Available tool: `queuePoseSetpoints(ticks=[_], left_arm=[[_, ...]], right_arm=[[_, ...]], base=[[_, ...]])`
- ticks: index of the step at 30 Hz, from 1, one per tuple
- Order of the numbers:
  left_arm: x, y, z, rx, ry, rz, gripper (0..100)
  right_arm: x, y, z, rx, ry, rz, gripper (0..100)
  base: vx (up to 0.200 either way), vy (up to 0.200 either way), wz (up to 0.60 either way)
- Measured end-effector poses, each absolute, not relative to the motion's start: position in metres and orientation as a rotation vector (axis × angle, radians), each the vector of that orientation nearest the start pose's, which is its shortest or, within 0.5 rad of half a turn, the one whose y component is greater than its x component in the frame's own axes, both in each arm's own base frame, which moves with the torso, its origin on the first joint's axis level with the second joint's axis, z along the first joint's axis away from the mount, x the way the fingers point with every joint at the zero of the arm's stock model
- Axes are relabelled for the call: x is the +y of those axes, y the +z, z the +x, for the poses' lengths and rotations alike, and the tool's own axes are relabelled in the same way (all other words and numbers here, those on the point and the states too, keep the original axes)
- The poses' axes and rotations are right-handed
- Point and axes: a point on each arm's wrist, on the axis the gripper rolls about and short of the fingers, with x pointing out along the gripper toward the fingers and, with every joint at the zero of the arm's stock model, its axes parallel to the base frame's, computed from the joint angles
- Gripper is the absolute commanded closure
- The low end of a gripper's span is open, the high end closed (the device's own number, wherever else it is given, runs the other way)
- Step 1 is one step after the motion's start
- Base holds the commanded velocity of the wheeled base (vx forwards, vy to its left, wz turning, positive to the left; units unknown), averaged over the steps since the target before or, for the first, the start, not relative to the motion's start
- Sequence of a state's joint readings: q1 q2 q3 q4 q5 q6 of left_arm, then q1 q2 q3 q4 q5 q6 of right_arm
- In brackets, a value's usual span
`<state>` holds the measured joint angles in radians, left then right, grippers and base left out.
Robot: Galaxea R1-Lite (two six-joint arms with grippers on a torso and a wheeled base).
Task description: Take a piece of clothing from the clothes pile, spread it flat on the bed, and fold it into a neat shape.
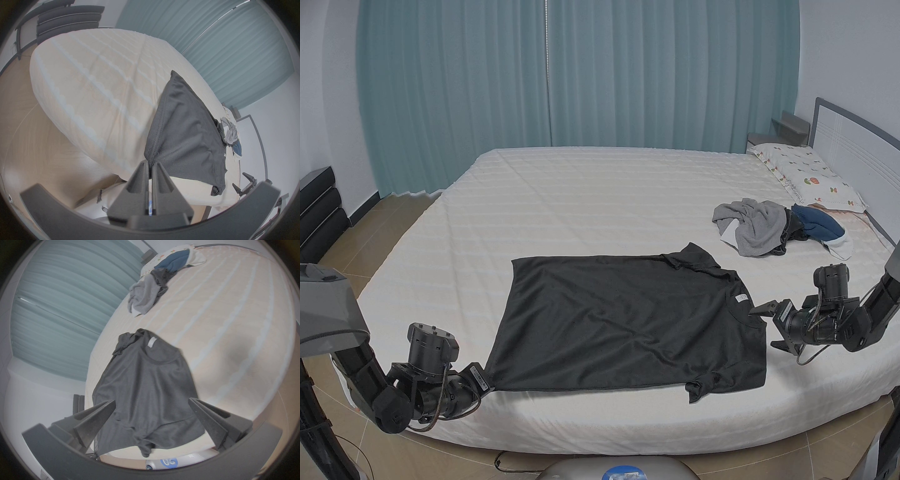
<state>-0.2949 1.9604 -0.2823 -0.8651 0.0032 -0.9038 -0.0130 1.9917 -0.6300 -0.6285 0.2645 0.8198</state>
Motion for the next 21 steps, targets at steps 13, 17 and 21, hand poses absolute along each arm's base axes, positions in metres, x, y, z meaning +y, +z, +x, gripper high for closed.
queuePoseSetpoints(ticks=[13,17,21], left_arm=[[-0.045,0.024,0.231,0.864,0.088,-0.688,100],[-0.042,0.025,0.233,0.869,0.059,-0.718,100],[-0.040,0.025,0.234,0.868,0.056,-0.726,100]], right_arm=[[-0.009,0.032,0.302,0.929,-0.124,0.798,0],[-0.008,0.021,0.307,0.938,-0.113,0.775,0],[-0.005,0.009,0.311,0.951,-0.109,0.768,100]], base=[[0.000,0.000,0.00],[0.000,0.000,0.00],[0.000,0.000,0.00]])
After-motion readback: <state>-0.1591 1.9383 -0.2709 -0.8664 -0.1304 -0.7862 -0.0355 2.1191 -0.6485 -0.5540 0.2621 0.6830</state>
